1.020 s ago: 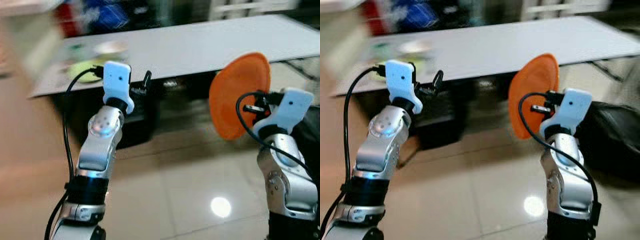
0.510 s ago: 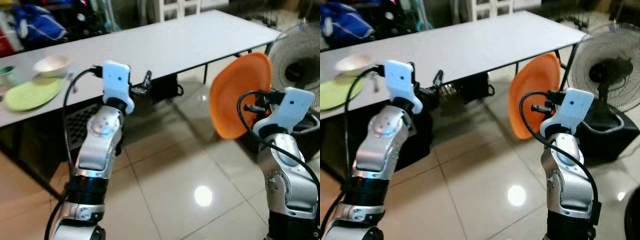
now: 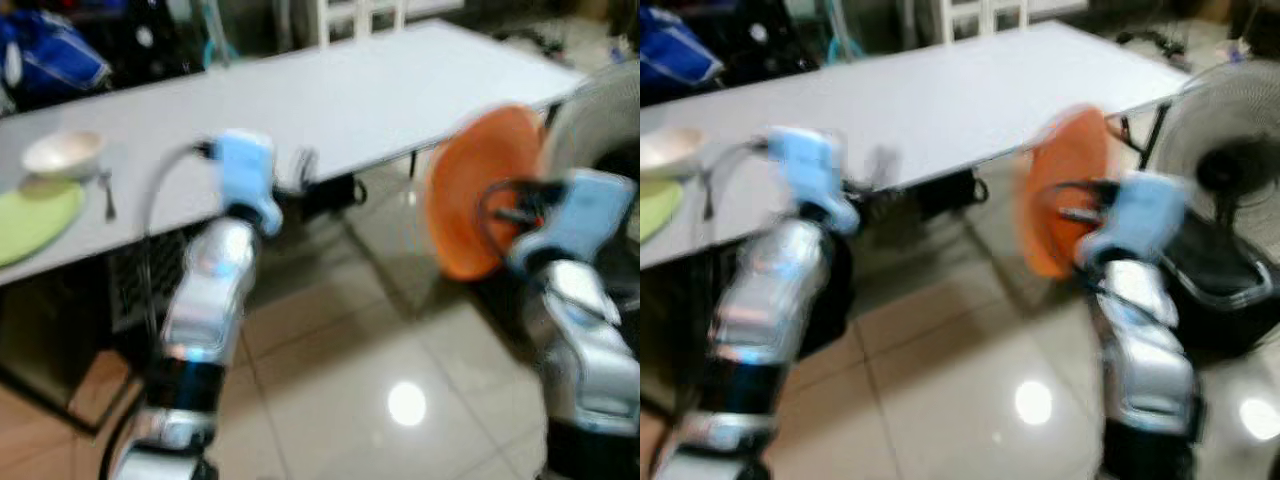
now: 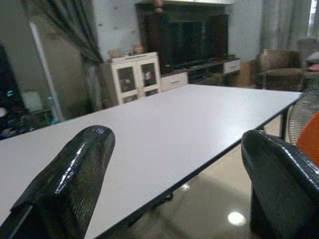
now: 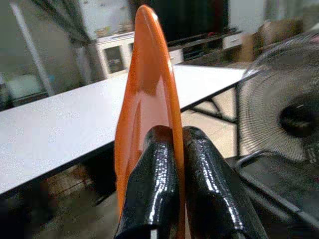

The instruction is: Setting the table

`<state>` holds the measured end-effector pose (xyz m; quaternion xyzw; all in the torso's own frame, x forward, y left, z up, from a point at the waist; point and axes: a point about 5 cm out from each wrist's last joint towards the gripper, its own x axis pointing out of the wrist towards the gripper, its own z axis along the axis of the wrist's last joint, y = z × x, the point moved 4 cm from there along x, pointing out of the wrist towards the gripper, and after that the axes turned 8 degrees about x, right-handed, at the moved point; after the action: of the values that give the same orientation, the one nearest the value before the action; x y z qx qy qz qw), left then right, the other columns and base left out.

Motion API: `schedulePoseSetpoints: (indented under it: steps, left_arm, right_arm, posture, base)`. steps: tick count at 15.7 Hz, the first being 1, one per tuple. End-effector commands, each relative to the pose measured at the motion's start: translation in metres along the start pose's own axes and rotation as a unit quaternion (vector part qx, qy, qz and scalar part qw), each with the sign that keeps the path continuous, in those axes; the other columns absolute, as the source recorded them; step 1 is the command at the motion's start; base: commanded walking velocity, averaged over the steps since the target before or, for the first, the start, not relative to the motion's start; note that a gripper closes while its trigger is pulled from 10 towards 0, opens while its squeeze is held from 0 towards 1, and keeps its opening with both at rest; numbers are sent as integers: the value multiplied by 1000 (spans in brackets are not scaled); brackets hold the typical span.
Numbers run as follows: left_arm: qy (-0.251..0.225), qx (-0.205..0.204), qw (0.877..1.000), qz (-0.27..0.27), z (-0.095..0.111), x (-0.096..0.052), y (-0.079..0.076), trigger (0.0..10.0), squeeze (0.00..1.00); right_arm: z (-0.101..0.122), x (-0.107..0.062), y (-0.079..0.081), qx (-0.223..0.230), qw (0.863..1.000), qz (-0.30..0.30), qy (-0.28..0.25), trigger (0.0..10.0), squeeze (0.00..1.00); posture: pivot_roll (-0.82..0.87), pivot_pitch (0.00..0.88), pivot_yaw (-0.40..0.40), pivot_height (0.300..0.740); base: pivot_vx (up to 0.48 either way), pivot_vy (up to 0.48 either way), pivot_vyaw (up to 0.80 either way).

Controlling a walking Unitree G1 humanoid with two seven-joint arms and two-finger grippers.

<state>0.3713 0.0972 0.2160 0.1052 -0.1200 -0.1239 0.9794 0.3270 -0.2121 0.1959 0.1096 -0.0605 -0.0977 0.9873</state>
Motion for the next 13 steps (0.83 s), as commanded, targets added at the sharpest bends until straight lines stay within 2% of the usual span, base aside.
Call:
schedulePoseSetpoints:
  steps: [1,3,6,10,12,13]
  left_arm:
    - [-1,9,1000,26,2,-3,17,10000,0]
    - [-1,17,999,42,2,-8,27,10000,0]
    - [0,35,999,31,1,-12,22,10000,0]
    - [2,36,999,19,2,-13,17,10000,0]
    - [2,37,999,14,3,-13,16,10000,0]
    - [3,38,999,12,3,-13,16,10000,0]
  right_arm:
    - [8,3,17,12,999,29,-19,10000,0]
    - [3,8,23,32,999,39,-9,10000,0]
    - [2,15,15,48,999,18,-10,10000,0]
    - [-1,13,10,59,998,5,-8,10000,0]
    - [1,14,12,90,996,10,-13,10000,0]
    - [-1,14,11,92,996,9,-9,10000,0]
  posture:
    - [-17,0,15,740]
    - [19,0,-22,740]
    - [22,0,-23,740]
    - [15,0,-7,740]
    - [12,0,0,740]
    - [13,0,1,740]
  base:
    - [428,0,0]
    - [437,0,0]
    - [459,0,0]
    - [457,0,719]
    - [459,0,0]
    - [458,0,0]
